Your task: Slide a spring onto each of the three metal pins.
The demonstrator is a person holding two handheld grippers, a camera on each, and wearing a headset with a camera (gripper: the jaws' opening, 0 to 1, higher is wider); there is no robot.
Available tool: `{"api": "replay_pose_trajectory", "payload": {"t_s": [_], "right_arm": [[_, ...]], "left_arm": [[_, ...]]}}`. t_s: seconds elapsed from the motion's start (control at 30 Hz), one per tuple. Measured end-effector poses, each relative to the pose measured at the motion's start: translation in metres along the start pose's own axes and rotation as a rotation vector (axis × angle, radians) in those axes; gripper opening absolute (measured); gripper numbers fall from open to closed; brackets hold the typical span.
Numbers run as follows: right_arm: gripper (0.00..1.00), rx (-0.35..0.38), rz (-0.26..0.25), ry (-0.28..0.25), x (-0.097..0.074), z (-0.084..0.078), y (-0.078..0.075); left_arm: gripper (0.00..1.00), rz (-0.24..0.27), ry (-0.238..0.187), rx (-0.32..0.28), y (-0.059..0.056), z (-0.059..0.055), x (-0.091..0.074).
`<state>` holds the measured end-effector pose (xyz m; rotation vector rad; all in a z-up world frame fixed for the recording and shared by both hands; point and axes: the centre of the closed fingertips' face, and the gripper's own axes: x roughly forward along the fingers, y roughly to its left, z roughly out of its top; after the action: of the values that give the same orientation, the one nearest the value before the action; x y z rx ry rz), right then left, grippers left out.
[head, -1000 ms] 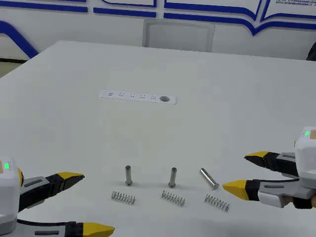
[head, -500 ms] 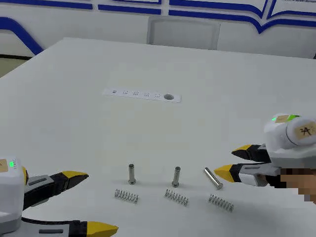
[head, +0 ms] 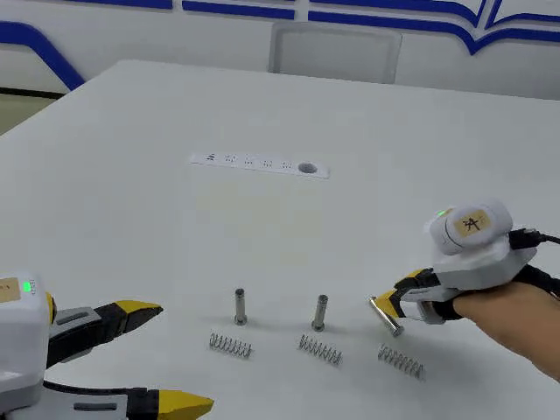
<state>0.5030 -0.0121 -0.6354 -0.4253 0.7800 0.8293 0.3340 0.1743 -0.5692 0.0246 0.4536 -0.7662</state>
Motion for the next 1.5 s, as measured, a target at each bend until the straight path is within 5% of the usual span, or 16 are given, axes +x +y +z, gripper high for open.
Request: {"api": "replay_pose_trajectory", "payload": {"t_s": [0.6,1.07,1.27,1.5], "right_arm": [[0.12,0.050,-0.016,0.121,0.027,-0.013,-0.001],[0.09,0.057,-0.033,0.144,0.028,-0.014,0.002],[0.08,0.083,-0.041,0.121,0.025,-0.015,-0.001],[0.08,0.115,-0.036,0.038,0.001,-0.001,0.000]], "left_arm": [[0.77,-0.008,-0.006,-0.006,0.000,0.001,0.000],[0.76,-0.007,-0.014,-0.001,0.002,0.005,0.001],[0.76,-0.007,-0.018,0.009,0.000,0.009,0.000],[0.75,-0.006,-0.022,0.022,0.000,0.012,-0.002]]}}
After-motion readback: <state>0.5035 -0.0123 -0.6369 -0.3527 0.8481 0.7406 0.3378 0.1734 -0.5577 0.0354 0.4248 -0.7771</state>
